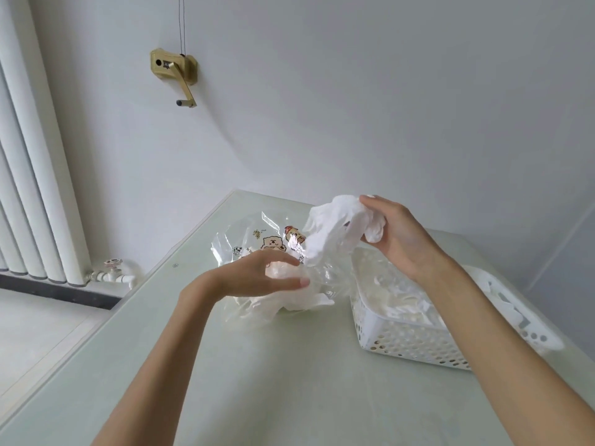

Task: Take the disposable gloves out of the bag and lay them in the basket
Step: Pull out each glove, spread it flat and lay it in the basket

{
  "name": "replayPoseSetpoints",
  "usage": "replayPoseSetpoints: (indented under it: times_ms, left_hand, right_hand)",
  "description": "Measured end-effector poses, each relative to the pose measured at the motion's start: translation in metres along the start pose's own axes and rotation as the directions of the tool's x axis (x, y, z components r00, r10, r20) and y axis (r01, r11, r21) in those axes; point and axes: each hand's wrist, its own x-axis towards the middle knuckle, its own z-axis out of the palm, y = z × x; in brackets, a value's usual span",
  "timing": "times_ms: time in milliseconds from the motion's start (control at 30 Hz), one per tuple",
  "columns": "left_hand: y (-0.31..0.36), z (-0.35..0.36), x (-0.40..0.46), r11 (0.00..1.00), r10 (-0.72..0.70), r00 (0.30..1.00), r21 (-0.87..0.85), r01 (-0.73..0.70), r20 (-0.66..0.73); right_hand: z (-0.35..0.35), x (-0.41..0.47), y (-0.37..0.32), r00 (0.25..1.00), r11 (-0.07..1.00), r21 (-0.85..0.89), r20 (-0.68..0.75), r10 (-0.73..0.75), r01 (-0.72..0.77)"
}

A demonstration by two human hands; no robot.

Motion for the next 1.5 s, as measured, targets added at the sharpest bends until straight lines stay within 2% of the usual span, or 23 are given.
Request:
replayPoseSetpoints:
  times_ms: [133, 267, 367, 433, 500, 600, 667, 733, 800, 900, 1000, 1067, 1133, 1200, 1300, 1367, 1433, 1500]
  left_hand:
    - [0.024, 0.007, 0.000, 0.948, -0.024, 0.996, -0.317, -0.006, -0.091]
    - [0.047, 0.027, 0.002, 0.905, 0.039, 0.974, -0.405, -0.129, -0.223]
    - [0.060, 0.028, 0.014, 0.806, 0.041, 0.937, -0.543, -0.236, -0.346]
    - [0.072, 0.026, 0.021, 0.760, -0.001, 0.934, -0.607, -0.232, -0.358]
    - [0.085, 0.026, 0.026, 0.758, -0.011, 0.949, -0.621, -0.197, -0.315]
    - [0.112, 0.034, 0.035, 0.802, -0.010, 0.965, -0.579, -0.148, -0.261]
    - [0.131, 0.038, 0.043, 0.837, -0.021, 0.968, -0.535, -0.119, -0.250]
    - [0.149, 0.041, 0.051, 0.854, -0.020, 0.970, -0.509, -0.109, -0.242]
    - [0.162, 0.045, 0.060, 0.830, -0.046, 0.969, -0.549, -0.098, -0.243]
    - [0.179, 0.058, 0.066, 0.775, -0.084, 0.968, -0.626, -0.085, -0.235]
    - [0.185, 0.070, 0.070, 0.765, -0.095, 0.959, -0.635, -0.101, -0.268]
    - [0.188, 0.073, 0.068, 0.762, -0.098, 0.961, -0.641, -0.093, -0.257]
    - [0.190, 0.074, 0.067, 0.751, -0.095, 0.971, -0.656, -0.076, -0.221]
    - [0.192, 0.074, 0.064, 0.737, -0.087, 0.980, -0.673, -0.058, -0.180]
    - [0.190, 0.073, 0.058, 0.736, -0.068, 0.990, -0.676, -0.035, -0.126]
    - [0.188, 0.071, 0.053, 0.811, -0.078, 0.987, -0.585, -0.020, -0.142]
    - [0.184, 0.067, 0.053, 0.899, -0.089, 0.970, -0.437, -0.020, -0.227]
    - [0.178, 0.062, 0.057, 0.898, -0.021, 0.951, -0.424, -0.119, -0.309]
  right_hand:
    - [-0.008, -0.020, 0.004, 0.997, 0.969, 0.248, 0.075, 0.000, -0.018]
    - [-0.022, -0.042, 0.007, 0.993, 0.957, 0.290, 0.104, -0.051, 0.019]
    - [-0.047, -0.055, 0.010, 0.996, 0.964, 0.259, 0.049, -0.068, 0.053]
    - [-0.066, -0.060, 0.015, 0.999, 0.986, 0.164, -0.028, -0.037, 0.041]
    - [-0.081, -0.063, 0.018, 0.987, 0.999, -0.047, -0.158, -0.013, 0.006]
    - [-0.096, -0.067, 0.016, 0.928, 0.906, -0.424, -0.340, -0.155, -0.004]
    - [-0.102, -0.072, 0.010, 0.889, 0.846, -0.532, -0.377, -0.261, 0.022]
    - [-0.103, -0.077, 0.002, 0.873, 0.812, -0.572, -0.328, -0.360, 0.120]
    - [-0.096, -0.086, -0.007, 0.871, 0.744, -0.642, -0.246, -0.426, 0.182]
    - [-0.086, -0.097, -0.012, 0.910, 0.673, -0.714, -0.126, -0.395, 0.193]
    - [-0.084, -0.103, -0.013, 0.921, 0.592, -0.789, -0.091, -0.378, 0.165]
    - [-0.087, -0.104, -0.015, 0.879, 0.455, -0.878, -0.093, -0.467, 0.149]
    - [-0.090, -0.102, -0.017, 0.811, 0.399, -0.908, -0.136, -0.569, 0.128]
    - [-0.096, -0.099, -0.017, 0.771, 0.486, -0.864, -0.218, -0.599, 0.134]
    - [-0.107, -0.095, -0.015, 0.779, 0.677, -0.702, -0.292, -0.555, 0.219]
    - [-0.115, -0.096, -0.018, 0.803, 0.738, -0.615, -0.273, -0.529, 0.278]
    - [-0.122, -0.100, -0.022, 0.850, 0.794, -0.518, -0.214, -0.481, 0.319]
    - [-0.129, -0.105, -0.027, 0.910, 0.846, -0.426, -0.112, -0.400, 0.320]
